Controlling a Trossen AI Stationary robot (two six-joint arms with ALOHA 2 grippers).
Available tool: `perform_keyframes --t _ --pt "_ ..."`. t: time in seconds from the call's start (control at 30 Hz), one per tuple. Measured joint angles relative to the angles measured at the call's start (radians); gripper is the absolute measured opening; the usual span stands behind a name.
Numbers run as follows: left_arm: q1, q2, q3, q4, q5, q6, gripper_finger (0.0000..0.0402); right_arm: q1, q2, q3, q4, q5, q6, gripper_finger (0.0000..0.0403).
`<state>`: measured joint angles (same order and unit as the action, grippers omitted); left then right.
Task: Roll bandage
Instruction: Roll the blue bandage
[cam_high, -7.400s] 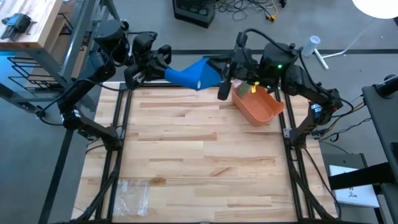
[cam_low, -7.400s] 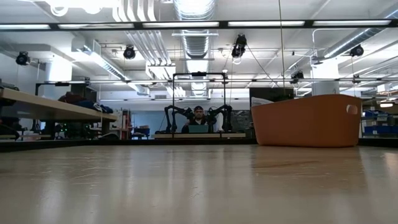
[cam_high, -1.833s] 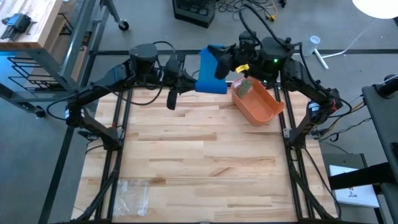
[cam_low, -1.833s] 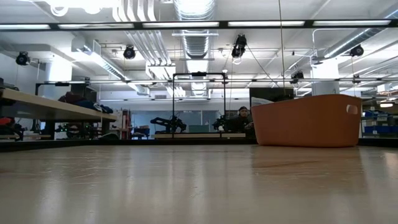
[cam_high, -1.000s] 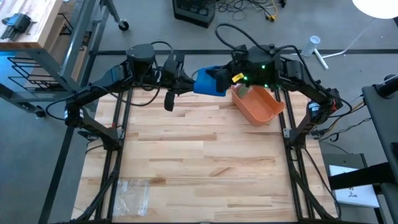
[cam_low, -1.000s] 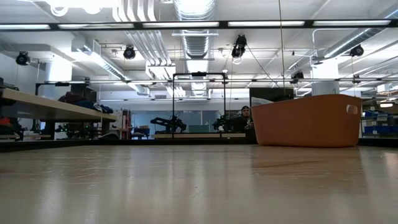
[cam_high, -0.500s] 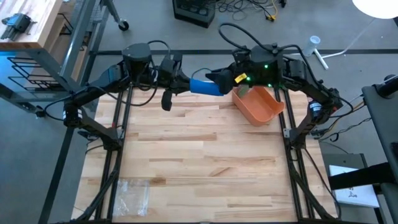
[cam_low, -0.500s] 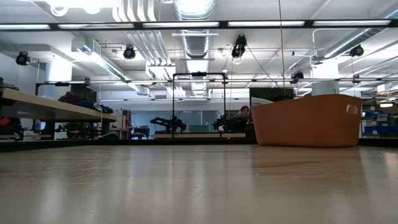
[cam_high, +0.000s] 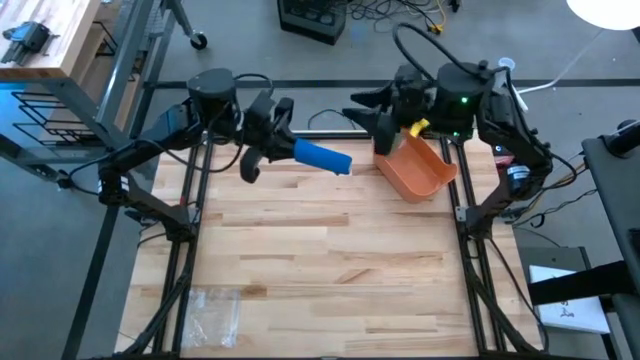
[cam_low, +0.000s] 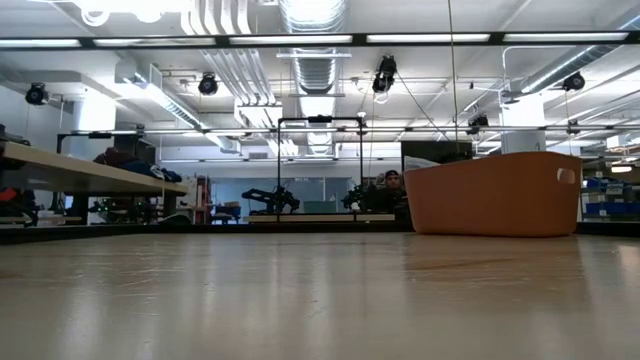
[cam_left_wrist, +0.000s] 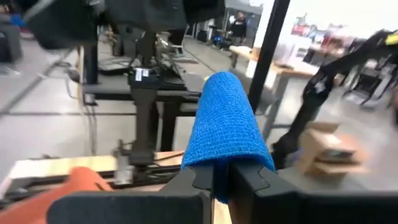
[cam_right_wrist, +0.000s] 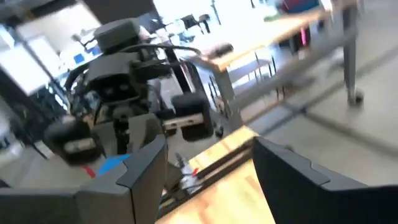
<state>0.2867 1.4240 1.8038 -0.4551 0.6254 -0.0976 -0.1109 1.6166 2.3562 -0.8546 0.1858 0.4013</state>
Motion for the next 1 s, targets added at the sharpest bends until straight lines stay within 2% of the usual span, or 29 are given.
perform_keyframes --t 0.13,0.27,0.53,0.73,0.87,1.0 --pt "0.002 -0.013 0.000 0.002 0.043 -0.129 0.0009 0.030 -0.006 0.000 0.031 0.009 -0.191 0.0217" --pt "0.012 -0.039 0.006 0.005 0.060 -0.265 0.0009 0.041 -0.009 0.000 0.029 0.051 -0.313 0.0210" --pt "0.081 -0.056 0.069 0.034 0.137 -0.663 0.0009 0.041 -0.006 -0.003 0.029 0.051 -0.404 0.0203" --pt "0.132 -0.058 0.088 0.221 0.106 -0.870 0.0009 0.059 0.047 -0.004 0.039 0.043 -0.418 0.0207" --pt "0.144 -0.057 0.088 0.374 0.069 -0.964 0.0009 0.061 0.092 -0.005 0.167 0.044 -0.471 0.0207" --pt "0.144 -0.058 0.094 0.420 0.056 -1.000 0.0009 0.061 0.124 -0.004 0.377 0.041 -0.542 0.0202"
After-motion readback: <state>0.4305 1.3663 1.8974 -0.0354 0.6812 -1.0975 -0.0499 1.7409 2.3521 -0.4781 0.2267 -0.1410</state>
